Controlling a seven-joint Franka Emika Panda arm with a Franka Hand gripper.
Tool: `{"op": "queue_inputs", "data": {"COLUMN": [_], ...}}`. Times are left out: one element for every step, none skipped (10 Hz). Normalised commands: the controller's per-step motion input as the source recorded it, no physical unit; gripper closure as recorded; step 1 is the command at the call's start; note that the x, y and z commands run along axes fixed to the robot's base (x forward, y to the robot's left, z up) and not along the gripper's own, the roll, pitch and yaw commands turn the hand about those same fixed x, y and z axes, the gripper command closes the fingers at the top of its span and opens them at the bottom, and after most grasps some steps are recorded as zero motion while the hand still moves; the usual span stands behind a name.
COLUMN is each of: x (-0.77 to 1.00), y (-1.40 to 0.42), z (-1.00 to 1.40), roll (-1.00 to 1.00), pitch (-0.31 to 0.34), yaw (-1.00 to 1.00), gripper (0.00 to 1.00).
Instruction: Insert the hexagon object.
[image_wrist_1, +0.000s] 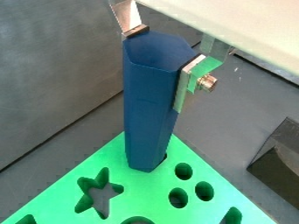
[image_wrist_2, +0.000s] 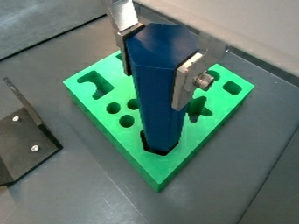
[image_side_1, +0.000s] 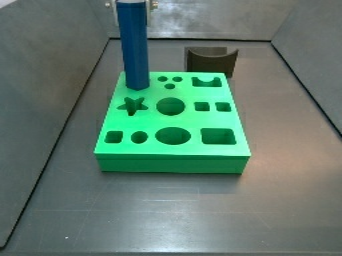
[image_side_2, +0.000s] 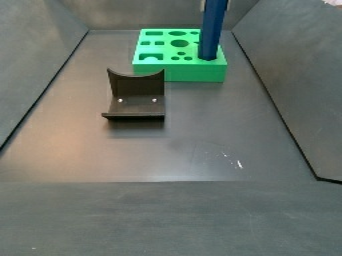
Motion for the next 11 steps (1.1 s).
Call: {"op": "queue_inputs", "data": {"x": [-0.03, -0.05, -0.03, 0.0, 0.0, 0.0, 0.0, 0.0, 0.0, -0.03, -0.14], "y": [0.01, 0.0, 0.05, 0.08, 0.11, 0.11, 0.07, 0.06, 0.03, 0.04, 0.0], "z": [-0.2, -0.22, -0.12, -0.06, -0.01, -0.12, -0.15, 0.0, 0.01, 0.0, -0.23], "roll": [0.13, 0.28, 0.26, 0.25, 0.15, 0.22, 0.31, 0.17, 0.03, 0.15, 0.42], "pitch": [-0.006, -0.004, 0.0, 0.0, 0.0, 0.0, 0.0, 0.0, 0.004, 0.0, -0.007], "yaw": [0.0, 0.05, 0.05, 0.01, 0.01, 0.06, 0.05, 0.0, 0.0, 0.0, 0.0], "gripper": [1.0, 1.0, 1.0, 1.0, 1.0, 1.0, 1.0, 1.0, 1.0, 1.0, 1.0]}}
